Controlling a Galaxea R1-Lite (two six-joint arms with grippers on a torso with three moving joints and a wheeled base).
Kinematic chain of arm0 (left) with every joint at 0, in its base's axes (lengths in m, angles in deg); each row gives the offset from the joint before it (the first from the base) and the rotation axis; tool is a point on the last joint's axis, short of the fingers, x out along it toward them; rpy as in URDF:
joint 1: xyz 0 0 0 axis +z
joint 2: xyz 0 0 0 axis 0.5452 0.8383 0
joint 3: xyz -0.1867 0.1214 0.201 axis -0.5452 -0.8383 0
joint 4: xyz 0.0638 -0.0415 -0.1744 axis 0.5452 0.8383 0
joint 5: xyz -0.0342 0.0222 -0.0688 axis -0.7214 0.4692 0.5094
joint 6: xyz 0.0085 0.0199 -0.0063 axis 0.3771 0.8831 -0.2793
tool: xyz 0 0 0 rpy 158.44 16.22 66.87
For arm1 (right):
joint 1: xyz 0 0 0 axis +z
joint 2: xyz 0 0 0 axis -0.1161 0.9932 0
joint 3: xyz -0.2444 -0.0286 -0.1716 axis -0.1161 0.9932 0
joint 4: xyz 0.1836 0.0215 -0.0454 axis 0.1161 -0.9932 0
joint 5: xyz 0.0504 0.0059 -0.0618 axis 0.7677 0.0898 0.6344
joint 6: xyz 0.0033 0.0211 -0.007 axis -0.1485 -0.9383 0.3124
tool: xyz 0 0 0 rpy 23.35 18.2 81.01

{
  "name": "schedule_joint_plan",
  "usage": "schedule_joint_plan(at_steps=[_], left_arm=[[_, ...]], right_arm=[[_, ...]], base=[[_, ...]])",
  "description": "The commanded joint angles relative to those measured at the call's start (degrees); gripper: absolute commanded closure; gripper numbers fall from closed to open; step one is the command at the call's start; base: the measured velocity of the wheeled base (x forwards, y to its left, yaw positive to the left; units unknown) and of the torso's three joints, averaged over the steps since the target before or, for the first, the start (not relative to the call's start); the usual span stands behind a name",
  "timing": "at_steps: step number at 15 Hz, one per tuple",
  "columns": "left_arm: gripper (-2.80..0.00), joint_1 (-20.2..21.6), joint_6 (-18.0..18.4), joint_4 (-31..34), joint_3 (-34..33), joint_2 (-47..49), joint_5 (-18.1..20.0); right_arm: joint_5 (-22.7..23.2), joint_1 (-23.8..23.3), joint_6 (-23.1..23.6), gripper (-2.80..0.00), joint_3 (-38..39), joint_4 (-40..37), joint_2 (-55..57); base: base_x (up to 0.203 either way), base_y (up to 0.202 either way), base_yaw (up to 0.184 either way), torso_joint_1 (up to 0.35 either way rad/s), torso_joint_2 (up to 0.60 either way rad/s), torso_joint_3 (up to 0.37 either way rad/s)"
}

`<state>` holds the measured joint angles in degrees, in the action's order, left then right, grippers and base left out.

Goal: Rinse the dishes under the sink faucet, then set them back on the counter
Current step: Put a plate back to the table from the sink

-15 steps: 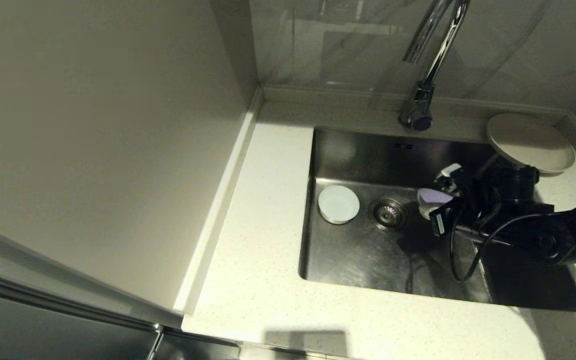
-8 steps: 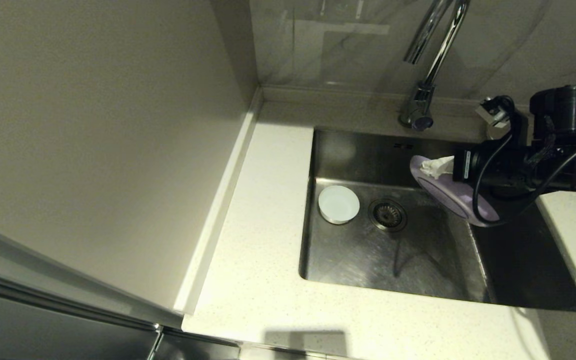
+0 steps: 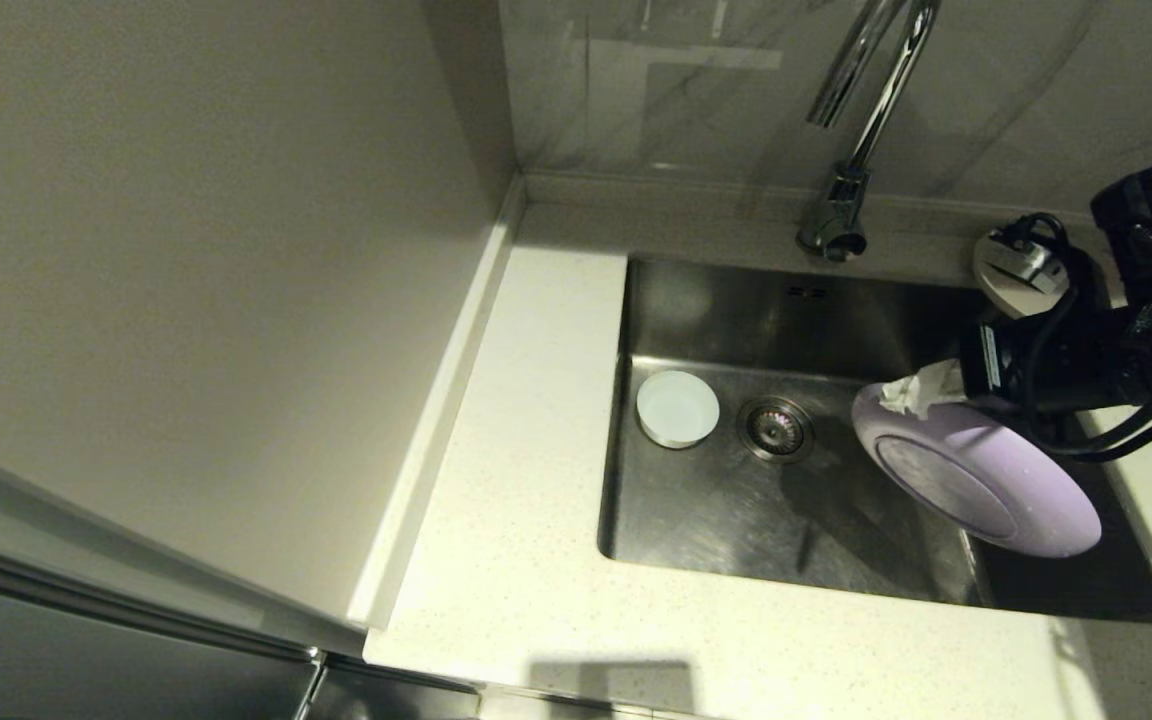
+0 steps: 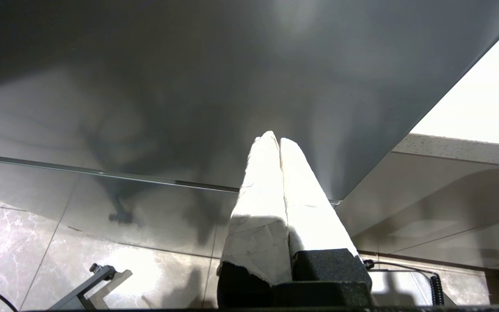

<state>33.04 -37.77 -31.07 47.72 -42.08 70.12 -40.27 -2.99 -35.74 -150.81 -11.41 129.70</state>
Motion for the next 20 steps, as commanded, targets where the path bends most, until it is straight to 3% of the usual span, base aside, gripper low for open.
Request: schedule_joint_plan(at_steps=[1, 5, 10, 15, 20], left_arm=[[0.0, 0.0, 0.0, 0.0, 0.0, -0.1, 0.0], [0.0, 0.0, 0.0, 0.0, 0.0, -0.1, 0.0], [0.0, 0.0, 0.0, 0.0, 0.0, -0.1, 0.0], [0.0, 0.0, 0.0, 0.0, 0.0, -0.1, 0.0], [0.0, 0.0, 0.0, 0.0, 0.0, -0.1, 0.0]], right_arm=[[-0.3, 0.0, 0.2, 0.0, 2.1, -0.6, -3.6], [-3.2, 0.2, 7.3, 0.0, 13.3, 1.7, -11.8], [-3.6, 0.8, 21.3, 0.0, 26.4, 7.6, -22.7], [-3.3, 0.9, 30.4, 0.0, 44.0, 26.2, -36.2], [-3.7, 0.8, 38.7, 0.0, 52.2, 28.6, -47.1]], base=[[0.0, 0.0, 0.0, 0.0, 0.0, 0.0], [0.0, 0.0, 0.0, 0.0, 0.0, 0.0], [0.0, 0.0, 0.0, 0.0, 0.0, 0.0], [0.0, 0.0, 0.0, 0.0, 0.0, 0.0], [0.0, 0.0, 0.0, 0.0, 0.0, 0.0]])
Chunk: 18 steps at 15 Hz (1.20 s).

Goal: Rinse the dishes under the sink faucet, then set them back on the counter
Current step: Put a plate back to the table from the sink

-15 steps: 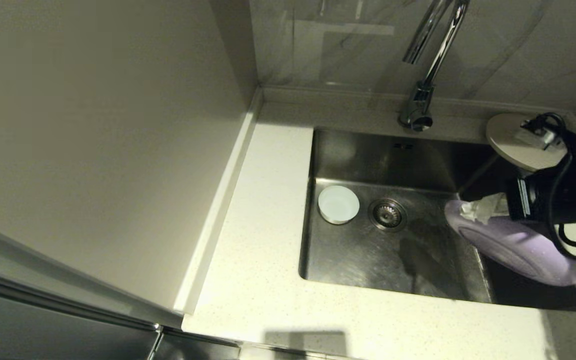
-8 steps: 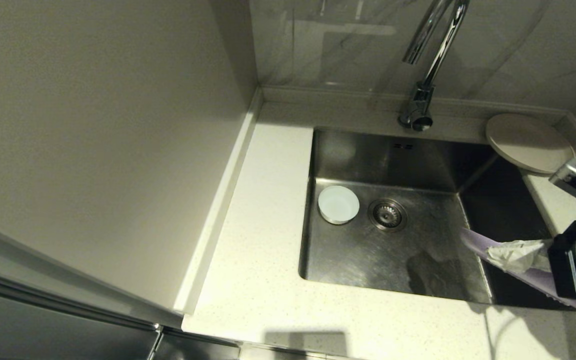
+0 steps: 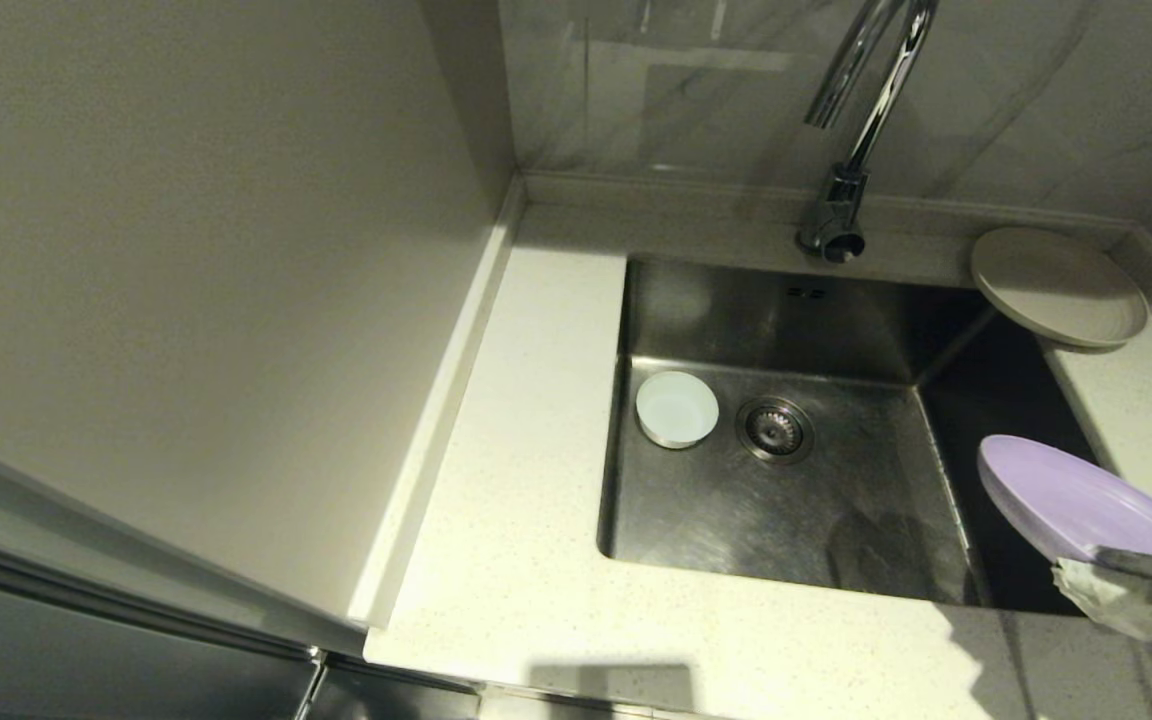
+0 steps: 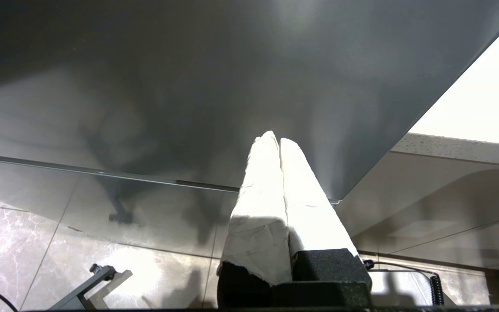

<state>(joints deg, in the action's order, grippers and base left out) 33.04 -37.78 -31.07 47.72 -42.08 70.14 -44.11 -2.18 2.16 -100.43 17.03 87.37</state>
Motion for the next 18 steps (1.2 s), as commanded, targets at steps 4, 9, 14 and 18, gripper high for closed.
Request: schedule_joint_plan(at_steps=[4, 9, 14, 18], left_arm=[[0.0, 0.0, 0.0, 0.0, 0.0, -0.1, 0.0], [0.0, 0.0, 0.0, 0.0, 0.0, -0.1, 0.0], [0.0, 0.0, 0.0, 0.0, 0.0, -0.1, 0.0], [0.0, 0.0, 0.0, 0.0, 0.0, -0.1, 0.0]], right_arm=[[-0.7, -1.7, 4.6, 0.0, 8.7, 5.8, -11.8], [-11.6, -13.1, 11.9, 0.0, 12.5, 18.0, -4.4], [-13.5, -18.9, 14.9, 0.0, 14.0, 26.6, 7.5], [-14.4, -19.2, 14.8, 0.0, 14.0, 30.1, 16.5]], base=[[0.0, 0.0, 0.0, 0.0, 0.0, 0.0], [0.0, 0.0, 0.0, 0.0, 0.0, 0.0], [0.0, 0.0, 0.0, 0.0, 0.0, 0.0], [0.0, 0.0, 0.0, 0.0, 0.0, 0.0]])
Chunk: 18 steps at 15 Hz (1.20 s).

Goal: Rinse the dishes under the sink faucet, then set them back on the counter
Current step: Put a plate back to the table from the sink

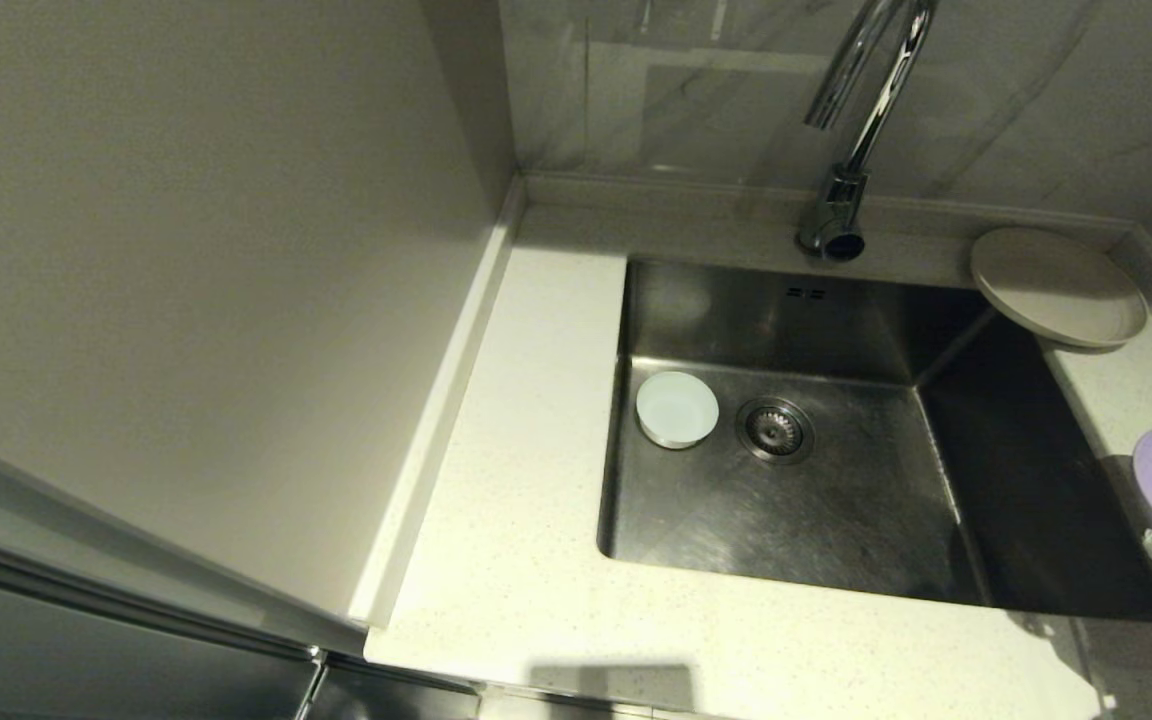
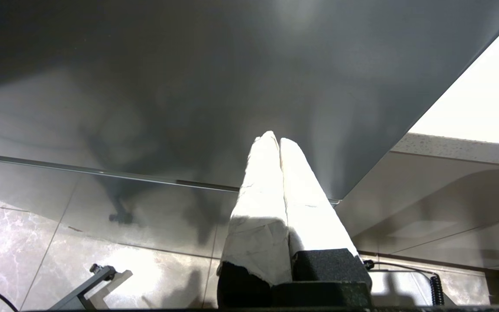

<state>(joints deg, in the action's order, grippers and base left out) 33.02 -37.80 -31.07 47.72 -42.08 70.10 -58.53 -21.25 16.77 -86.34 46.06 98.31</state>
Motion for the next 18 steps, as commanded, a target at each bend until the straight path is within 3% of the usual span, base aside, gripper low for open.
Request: schedule_joint_plan(at_steps=[1, 6, 12, 18], left_arm=[[0.0, 0.0, 0.0, 0.0, 0.0, -0.1, 0.0], [0.0, 0.0, 0.0, 0.0, 0.0, -0.1, 0.0], [0.0, 0.0, 0.0, 0.0, 0.0, -0.1, 0.0], [0.0, 0.0, 0.0, 0.0, 0.0, -0.1, 0.0]], right_arm=[[0.0, -0.1, 0.1, 0.0, -0.1, 2.9, 7.7], [-0.2, -0.1, -3.2, 0.0, -1.3, 10.3, 17.3], [-0.6, -0.2, -9.2, 0.0, -13.3, 12.9, 28.9], [-3.2, -1.8, -10.2, 0.0, -17.6, 15.4, 33.4]], base=[[0.0, 0.0, 0.0, 0.0, 0.0, 0.0], [0.0, 0.0, 0.0, 0.0, 0.0, 0.0], [0.0, 0.0, 0.0, 0.0, 0.0, 0.0], [0.0, 0.0, 0.0, 0.0, 0.0, 0.0]])
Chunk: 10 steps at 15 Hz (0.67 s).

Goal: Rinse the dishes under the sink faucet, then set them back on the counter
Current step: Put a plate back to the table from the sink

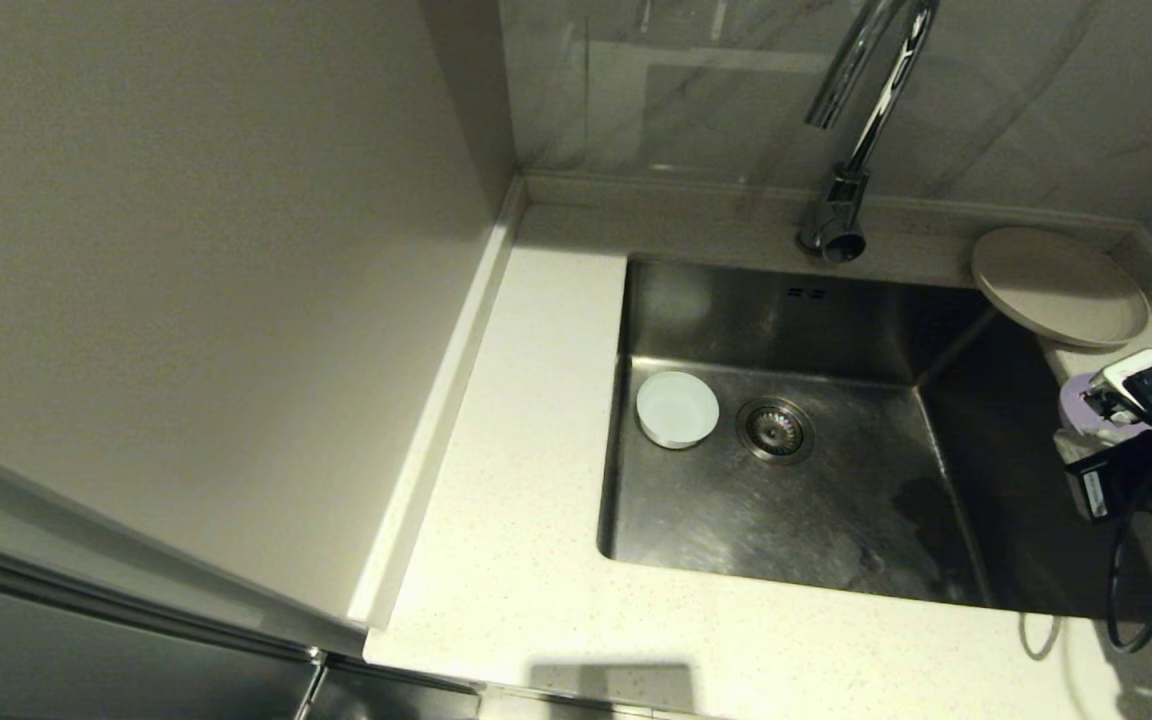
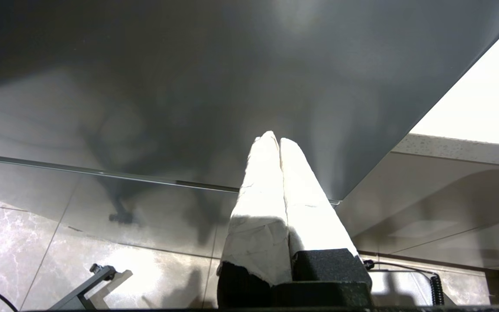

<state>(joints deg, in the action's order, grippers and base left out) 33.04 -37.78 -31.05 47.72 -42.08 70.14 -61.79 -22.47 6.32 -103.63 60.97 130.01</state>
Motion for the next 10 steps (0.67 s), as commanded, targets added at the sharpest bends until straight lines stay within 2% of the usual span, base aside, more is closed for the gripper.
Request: schedule_joint_plan(at_steps=[1, 8, 9, 10], left_arm=[[0.0, 0.0, 0.0, 0.0, 0.0, -0.1, 0.0], [0.0, 0.0, 0.0, 0.0, 0.0, -0.1, 0.0], [0.0, 0.0, 0.0, 0.0, 0.0, -0.1, 0.0], [0.0, 0.0, 0.0, 0.0, 0.0, -0.1, 0.0]], right_arm=[[-0.1, -0.9, 0.2, 0.0, -0.4, 0.9, 2.0], [-1.0, -2.7, 0.3, 0.0, -1.9, 1.1, 3.4], [-1.0, -2.7, 0.3, -2.8, -1.9, 1.1, 3.3], [-1.5, -2.8, 0.3, -2.8, -2.0, 1.0, 3.3]], base=[[0.0, 0.0, 0.0, 0.0, 0.0, 0.0], [0.0, 0.0, 0.0, 0.0, 0.0, 0.0], [0.0, 0.0, 0.0, 0.0, 0.0, 0.0], [0.0, 0.0, 0.0, 0.0, 0.0, 0.0]])
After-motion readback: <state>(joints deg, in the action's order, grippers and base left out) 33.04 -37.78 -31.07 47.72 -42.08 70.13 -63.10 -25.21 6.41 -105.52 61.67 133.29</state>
